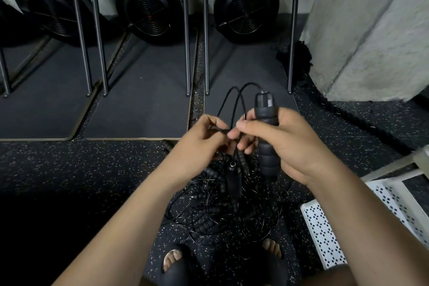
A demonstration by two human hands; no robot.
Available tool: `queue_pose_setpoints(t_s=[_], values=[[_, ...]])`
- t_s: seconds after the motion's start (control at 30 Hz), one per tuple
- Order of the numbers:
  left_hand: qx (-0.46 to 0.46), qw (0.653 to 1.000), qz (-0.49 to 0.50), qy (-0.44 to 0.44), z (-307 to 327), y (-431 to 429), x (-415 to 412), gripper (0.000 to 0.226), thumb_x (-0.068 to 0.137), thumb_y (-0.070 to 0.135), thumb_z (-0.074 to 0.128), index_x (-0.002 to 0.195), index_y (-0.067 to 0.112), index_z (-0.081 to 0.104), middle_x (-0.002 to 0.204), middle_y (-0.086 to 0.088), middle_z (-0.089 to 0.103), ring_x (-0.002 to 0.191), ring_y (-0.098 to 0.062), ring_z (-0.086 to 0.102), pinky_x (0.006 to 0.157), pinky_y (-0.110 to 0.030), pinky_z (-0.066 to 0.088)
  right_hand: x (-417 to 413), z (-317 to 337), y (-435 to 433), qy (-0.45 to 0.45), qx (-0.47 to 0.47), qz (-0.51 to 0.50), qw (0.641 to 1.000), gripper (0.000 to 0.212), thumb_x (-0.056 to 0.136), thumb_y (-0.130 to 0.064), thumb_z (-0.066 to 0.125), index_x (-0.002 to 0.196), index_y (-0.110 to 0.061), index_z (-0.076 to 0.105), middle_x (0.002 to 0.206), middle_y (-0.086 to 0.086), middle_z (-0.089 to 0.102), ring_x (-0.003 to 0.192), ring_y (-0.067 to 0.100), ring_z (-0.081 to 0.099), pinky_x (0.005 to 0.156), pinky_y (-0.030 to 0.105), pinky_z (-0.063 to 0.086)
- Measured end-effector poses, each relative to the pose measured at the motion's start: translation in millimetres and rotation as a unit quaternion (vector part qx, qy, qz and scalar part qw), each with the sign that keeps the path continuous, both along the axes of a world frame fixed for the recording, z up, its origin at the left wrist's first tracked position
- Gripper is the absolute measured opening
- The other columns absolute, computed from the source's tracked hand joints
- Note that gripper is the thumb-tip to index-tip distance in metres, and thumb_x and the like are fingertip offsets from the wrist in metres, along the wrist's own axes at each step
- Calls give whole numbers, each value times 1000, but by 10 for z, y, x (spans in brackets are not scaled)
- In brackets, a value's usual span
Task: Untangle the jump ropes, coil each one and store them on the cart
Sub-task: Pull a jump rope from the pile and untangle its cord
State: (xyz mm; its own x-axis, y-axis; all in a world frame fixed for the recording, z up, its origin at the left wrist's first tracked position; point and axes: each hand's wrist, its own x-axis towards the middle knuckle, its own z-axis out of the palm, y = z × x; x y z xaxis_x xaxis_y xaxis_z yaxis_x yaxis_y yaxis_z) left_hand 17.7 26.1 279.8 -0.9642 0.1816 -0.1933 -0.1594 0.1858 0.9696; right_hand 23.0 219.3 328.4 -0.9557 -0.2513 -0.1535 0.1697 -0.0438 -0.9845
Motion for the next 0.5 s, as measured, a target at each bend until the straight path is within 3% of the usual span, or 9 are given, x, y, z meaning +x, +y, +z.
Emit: queue_pose_setpoints(t_s=[0.07, 0.13, 0.3, 0.37, 0.4, 0.5], values=[[-2, 1000, -9, 24, -14, 57, 21, 16, 98, 27, 64, 111, 19, 60, 100, 2, 76, 96, -20, 71, 95, -43, 53, -8, 20, 8, 5, -36, -36, 999, 7, 98, -2, 68, 102, 3, 65, 98, 27, 77, 71, 22, 68, 63, 28, 56], [4, 998, -52, 40, -14, 111, 40, 17, 98, 28, 61, 108, 14, 62, 101, -1, 78, 103, -28, 73, 100, -42, 53, -21, 46, 19, 7, -72, -68, 995, 4, 99, -3, 67, 99, -2, 64, 99, 25, 78, 70, 21, 67, 63, 27, 56], [-28, 992, -103, 71, 0, 134, 69, 14, 105, 12, 63, 94, 19, 69, 90, 16, 65, 88, -2, 57, 88, -25, 45, -90, 84, 100, -7, -154, -154, 976, 11, 99, -6, 67, 92, -13, 63, 102, 18, 79, 72, 16, 67, 65, 25, 56], [-6, 992, -113, 53, 20, 131, 82, 5, 101, 25, 71, 102, 20, 71, 94, 13, 66, 93, -4, 60, 93, -32, 47, -124, 68, 131, -26, -175, -174, 969, 8, 99, -7, 68, 93, -12, 65, 105, 18, 79, 74, 15, 67, 66, 25, 55], [6, 992, -116, 45, 25, 141, 92, 14, 97, 31, 74, 107, 21, 72, 96, 8, 67, 95, -7, 61, 96, -34, 49, -138, 53, 142, -38, -184, -182, 965, 7, 99, -8, 69, 93, -11, 66, 106, 17, 79, 74, 15, 67, 65, 24, 55], [21, 990, -134, 35, 33, 190, 130, 28, 92, 23, 83, 117, 17, 71, 111, -13, 72, 100, -18, 67, 105, -50, 52, -170, 5, 162, -72, -194, -199, 958, 4, 98, -10, 70, 94, -9, 68, 107, 15, 79, 73, 12, 65, 63, 22, 54]])
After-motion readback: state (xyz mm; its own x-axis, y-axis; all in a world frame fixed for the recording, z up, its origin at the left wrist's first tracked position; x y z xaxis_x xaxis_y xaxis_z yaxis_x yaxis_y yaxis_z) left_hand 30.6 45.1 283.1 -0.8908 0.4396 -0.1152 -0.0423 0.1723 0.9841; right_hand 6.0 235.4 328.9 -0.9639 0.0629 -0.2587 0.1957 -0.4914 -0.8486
